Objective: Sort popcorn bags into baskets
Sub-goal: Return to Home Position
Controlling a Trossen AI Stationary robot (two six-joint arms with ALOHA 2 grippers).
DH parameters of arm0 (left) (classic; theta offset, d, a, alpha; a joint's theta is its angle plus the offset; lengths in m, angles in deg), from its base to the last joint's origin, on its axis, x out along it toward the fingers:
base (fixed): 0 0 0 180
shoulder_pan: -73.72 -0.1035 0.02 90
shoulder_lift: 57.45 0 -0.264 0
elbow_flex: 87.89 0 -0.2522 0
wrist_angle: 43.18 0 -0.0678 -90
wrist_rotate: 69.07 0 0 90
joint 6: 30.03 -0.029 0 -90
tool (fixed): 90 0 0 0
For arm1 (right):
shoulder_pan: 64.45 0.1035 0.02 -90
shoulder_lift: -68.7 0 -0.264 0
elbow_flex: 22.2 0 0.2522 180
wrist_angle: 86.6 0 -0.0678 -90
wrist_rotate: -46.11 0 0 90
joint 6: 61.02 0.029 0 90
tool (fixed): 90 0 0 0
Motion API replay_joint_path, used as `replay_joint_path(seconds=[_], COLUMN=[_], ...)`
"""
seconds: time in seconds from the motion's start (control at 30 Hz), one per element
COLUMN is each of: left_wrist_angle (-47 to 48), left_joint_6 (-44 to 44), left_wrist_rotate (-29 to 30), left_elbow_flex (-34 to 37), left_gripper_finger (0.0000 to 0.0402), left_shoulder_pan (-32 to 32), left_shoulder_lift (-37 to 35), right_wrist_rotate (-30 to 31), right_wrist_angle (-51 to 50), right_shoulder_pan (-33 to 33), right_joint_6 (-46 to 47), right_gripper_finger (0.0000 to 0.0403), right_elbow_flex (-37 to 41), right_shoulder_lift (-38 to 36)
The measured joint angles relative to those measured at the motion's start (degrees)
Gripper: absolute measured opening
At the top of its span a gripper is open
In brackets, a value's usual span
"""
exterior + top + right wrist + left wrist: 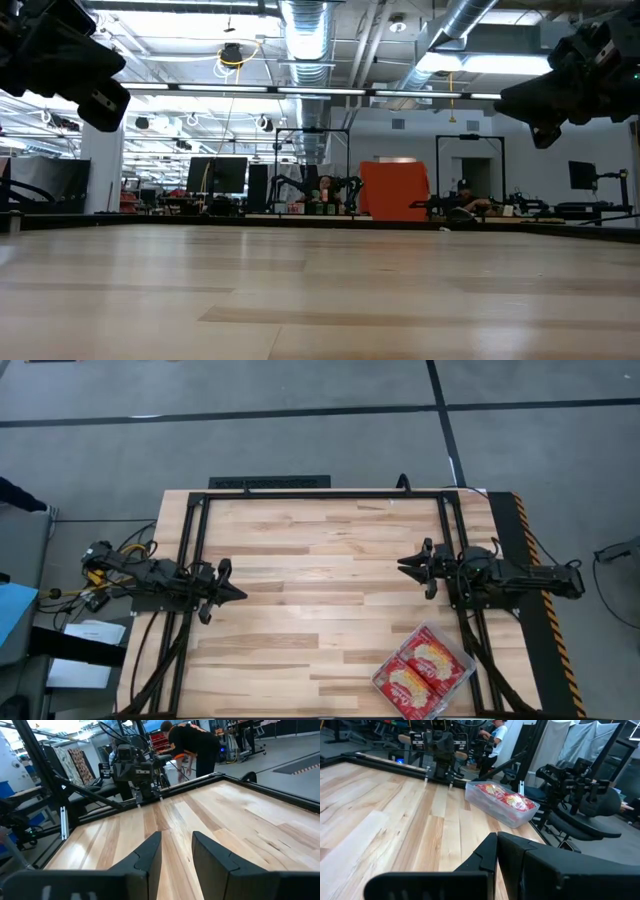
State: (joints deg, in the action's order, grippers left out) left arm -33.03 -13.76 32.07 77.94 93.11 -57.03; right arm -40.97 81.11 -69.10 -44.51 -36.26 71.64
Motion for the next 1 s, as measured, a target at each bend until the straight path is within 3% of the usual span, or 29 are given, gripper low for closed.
replay_joint_path(seconds=[1.0], left_wrist_angle=[-0.02], left_joint_6=[0.00], left_wrist_rotate=[-0.02], left_elbow_flex=[0.02], left_gripper_finger=[0.0000], left_shoulder_pan=[0.02], left_shoulder_lift=[0.00], right_wrist_rotate=[0.04], right_wrist_angle=[-0.15], right_shoulder_pan=[0.00], right_joint_6=[0.07], right_gripper_finger=[0.0128], right_elbow_flex=[0.04], right_shoulder_lift=[0.00])
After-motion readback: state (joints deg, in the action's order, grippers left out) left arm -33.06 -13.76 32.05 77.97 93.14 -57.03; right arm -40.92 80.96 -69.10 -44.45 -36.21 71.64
